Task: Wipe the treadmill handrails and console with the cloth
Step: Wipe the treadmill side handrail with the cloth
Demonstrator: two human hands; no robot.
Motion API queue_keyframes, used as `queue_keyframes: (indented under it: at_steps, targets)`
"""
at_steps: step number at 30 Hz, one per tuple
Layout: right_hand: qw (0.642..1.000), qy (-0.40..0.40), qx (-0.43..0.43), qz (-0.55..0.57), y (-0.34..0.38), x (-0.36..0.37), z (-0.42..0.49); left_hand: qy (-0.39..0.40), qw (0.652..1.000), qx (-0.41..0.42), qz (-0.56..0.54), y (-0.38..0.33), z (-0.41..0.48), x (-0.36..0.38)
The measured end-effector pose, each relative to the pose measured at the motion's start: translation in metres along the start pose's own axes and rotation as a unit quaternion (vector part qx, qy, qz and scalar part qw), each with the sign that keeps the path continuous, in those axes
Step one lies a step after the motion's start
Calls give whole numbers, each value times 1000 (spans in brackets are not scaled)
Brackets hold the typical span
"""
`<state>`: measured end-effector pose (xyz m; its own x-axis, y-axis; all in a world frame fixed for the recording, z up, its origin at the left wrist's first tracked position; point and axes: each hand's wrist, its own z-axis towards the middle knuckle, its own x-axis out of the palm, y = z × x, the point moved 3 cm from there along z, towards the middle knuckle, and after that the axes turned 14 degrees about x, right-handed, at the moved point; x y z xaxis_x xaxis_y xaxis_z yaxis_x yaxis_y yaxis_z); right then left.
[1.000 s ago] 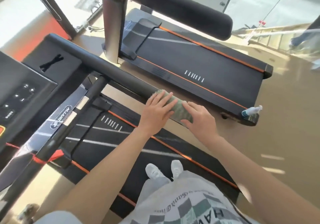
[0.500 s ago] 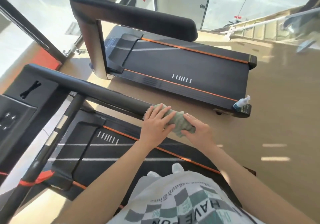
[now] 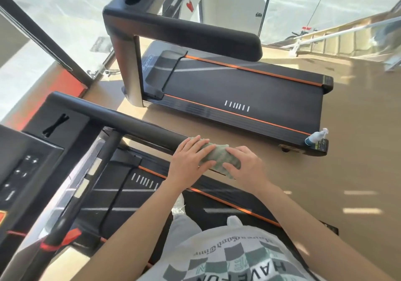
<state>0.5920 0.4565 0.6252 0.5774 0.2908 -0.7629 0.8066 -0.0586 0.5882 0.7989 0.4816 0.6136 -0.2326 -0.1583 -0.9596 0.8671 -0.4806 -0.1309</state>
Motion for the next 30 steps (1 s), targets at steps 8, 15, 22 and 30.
queue_keyframes:
  at_steps: [8,15,22,30]
  targets:
    - [993,39,-8,-110,101,43,29,27,999,-25,9,97,-34,-25]
    - [989,34,-20,-140,172,87,51,15,999,-46,-9,171,-58,-46]
    - [985,49,-44,-157,242,128,77,15,995,-99,-24,239,-85,-66]
    - [979,69,-89,-172,314,176,104,41,978,-190,-71,306,-114,-88]
